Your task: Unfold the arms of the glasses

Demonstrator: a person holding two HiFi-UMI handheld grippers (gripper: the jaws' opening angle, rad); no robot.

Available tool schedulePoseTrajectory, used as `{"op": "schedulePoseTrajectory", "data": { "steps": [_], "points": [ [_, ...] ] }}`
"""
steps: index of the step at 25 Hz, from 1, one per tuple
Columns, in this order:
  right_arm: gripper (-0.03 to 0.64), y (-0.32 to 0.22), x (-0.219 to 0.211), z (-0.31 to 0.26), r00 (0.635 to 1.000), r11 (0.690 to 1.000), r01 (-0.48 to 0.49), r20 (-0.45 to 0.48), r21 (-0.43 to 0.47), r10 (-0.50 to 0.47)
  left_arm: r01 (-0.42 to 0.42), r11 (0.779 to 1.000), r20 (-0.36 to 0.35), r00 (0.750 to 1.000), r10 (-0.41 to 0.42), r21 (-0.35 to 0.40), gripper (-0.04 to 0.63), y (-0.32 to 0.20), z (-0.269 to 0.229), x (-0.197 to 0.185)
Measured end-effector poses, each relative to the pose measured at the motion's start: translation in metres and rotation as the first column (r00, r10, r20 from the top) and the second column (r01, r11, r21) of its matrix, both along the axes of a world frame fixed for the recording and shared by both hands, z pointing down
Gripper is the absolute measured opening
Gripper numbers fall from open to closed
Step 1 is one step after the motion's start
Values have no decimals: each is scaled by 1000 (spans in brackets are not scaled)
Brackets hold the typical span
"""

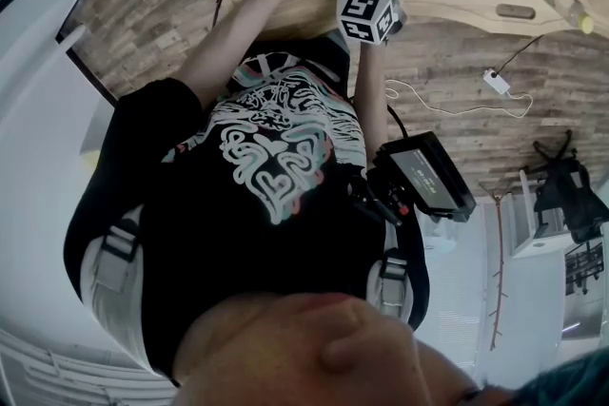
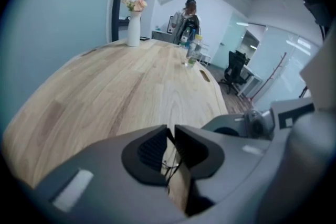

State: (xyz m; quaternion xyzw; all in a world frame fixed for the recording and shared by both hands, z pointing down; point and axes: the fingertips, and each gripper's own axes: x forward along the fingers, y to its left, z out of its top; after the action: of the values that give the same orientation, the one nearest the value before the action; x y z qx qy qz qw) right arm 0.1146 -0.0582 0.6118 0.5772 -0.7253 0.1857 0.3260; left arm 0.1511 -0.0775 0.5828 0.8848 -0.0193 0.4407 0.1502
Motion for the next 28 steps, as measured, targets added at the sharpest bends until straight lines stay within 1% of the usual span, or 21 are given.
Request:
{"op": "schedulePoseTrajectory", "data": {
  "steps": [2, 5, 11, 17, 21, 24, 28],
  "points": [
    [0, 0, 1, 2, 1000, 1000, 1, -3, 0, -1, 18, 1000, -17, 1000, -18, -13, 37, -2, -8, -5],
    [0, -1, 1, 5, 1000, 1000, -1, -5, -3, 1, 28, 1000, -31, 999, -29, -13, 37, -3, -16, -11],
    [0, -3, 4, 9, 1000, 1000, -4, 1, -11, 4, 52, 998, -46, 998, -51, 19, 37, -8, -26, -22],
    [0, -8, 8, 13, 999, 999, -11, 30, -33, 12, 81, 996, -57, 995, -78, 40, 38, -18, -41, -37],
    [0, -9, 4, 17, 999, 998, -9, 48, -62, 12, 112, 991, -49, 993, -108, 74, 38, -23, -42, -52],
    [0, -10, 6, 16, 999, 998, -15, 28, -56, 17, 129, 987, -54, 991, -124, 97, 38, -27, -47, -59],
    [0, -10, 8, 18, 999, 999, -24, 22, -49, 26, 148, 978, -57, 988, -141, 145, 38, -36, -53, -70]
  ]
}}
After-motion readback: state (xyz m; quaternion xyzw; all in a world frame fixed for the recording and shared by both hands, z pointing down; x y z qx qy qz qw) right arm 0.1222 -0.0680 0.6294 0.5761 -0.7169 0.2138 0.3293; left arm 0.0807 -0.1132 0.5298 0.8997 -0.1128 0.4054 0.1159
